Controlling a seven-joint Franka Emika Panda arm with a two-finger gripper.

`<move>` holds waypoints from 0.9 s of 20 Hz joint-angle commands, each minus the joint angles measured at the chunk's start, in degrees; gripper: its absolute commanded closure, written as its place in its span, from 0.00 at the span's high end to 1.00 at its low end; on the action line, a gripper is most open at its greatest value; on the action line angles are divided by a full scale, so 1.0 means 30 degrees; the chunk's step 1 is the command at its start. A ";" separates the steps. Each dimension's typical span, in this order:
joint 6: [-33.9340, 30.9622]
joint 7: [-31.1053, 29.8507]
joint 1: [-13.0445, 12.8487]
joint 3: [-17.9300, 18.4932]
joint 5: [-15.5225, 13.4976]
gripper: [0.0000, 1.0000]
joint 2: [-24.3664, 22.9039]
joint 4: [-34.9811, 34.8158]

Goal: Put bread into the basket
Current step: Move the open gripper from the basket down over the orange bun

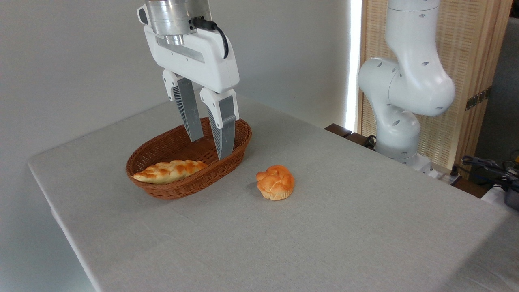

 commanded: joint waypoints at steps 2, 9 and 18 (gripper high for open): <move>-0.0482 -0.0160 -0.0055 -0.0025 -0.0164 1.00 -0.0061 0.0061; -0.0424 -0.0102 -0.0055 -0.0025 -0.0193 1.00 -0.0645 -0.0756; 0.2787 0.1625 -0.0816 0.0150 -0.0047 1.00 -0.5006 -0.9210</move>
